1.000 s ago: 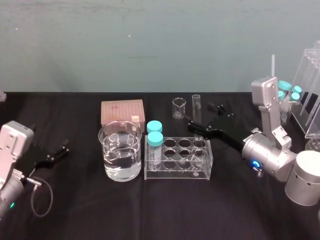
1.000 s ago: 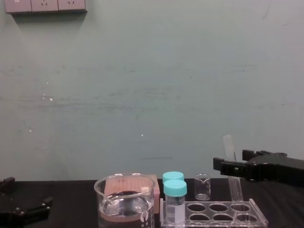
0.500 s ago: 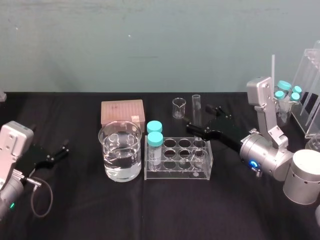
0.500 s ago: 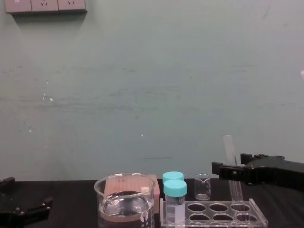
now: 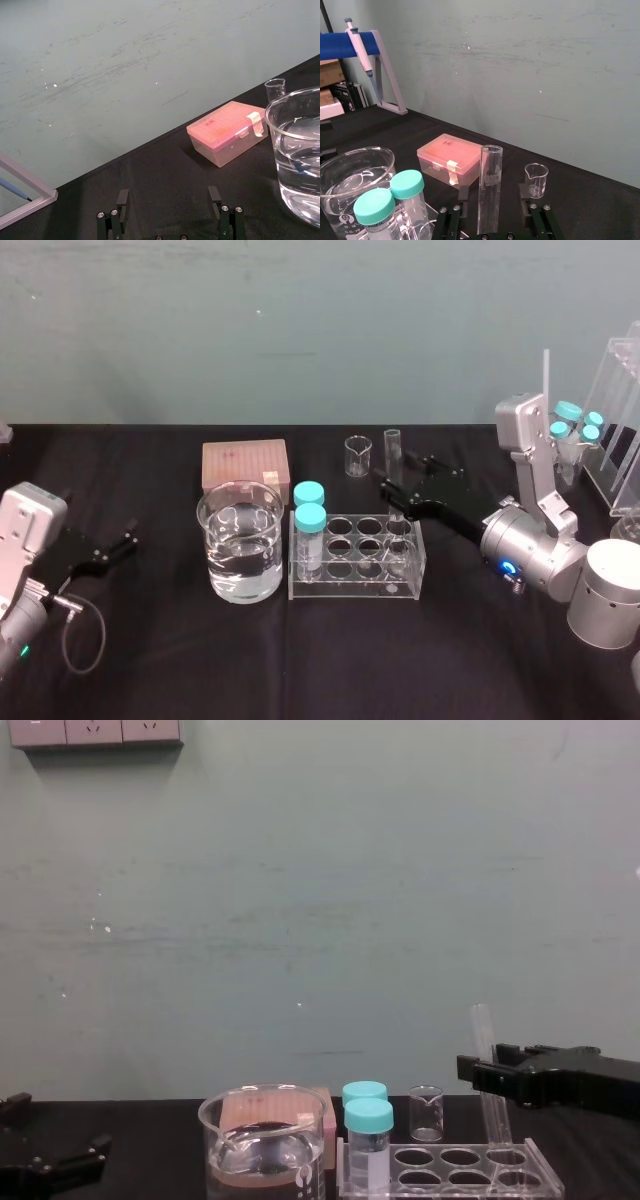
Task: Hold the test tube with one hand and immerse one end into the beaker, then return it to the test tube rack.
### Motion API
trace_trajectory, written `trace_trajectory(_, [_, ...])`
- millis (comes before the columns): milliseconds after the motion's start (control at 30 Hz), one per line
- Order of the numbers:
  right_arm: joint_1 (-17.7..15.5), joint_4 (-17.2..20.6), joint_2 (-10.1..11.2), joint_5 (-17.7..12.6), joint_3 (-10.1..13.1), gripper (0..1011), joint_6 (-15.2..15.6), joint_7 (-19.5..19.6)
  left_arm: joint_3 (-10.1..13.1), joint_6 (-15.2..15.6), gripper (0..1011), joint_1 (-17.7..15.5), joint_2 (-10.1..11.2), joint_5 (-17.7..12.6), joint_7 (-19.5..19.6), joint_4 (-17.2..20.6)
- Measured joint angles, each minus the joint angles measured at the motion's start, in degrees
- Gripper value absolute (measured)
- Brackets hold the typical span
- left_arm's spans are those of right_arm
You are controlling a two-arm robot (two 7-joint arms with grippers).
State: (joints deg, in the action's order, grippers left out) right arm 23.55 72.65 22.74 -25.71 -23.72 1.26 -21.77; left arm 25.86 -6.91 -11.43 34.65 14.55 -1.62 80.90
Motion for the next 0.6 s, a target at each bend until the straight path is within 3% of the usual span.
trace_trajectory(367, [-0.05,0.06,0.03,-0.09,0.00,287,-0.08,0.00,0.00,0.00,1000,0.00,0.00,0.00,0.00,0.00])
trace_trajectory(600, [-0.05,0.08,0.03,-0.13,0.01,235,-0.11,0.01,0.00,0.00,1000,0.00,0.00,0.00,0.00,0.00])
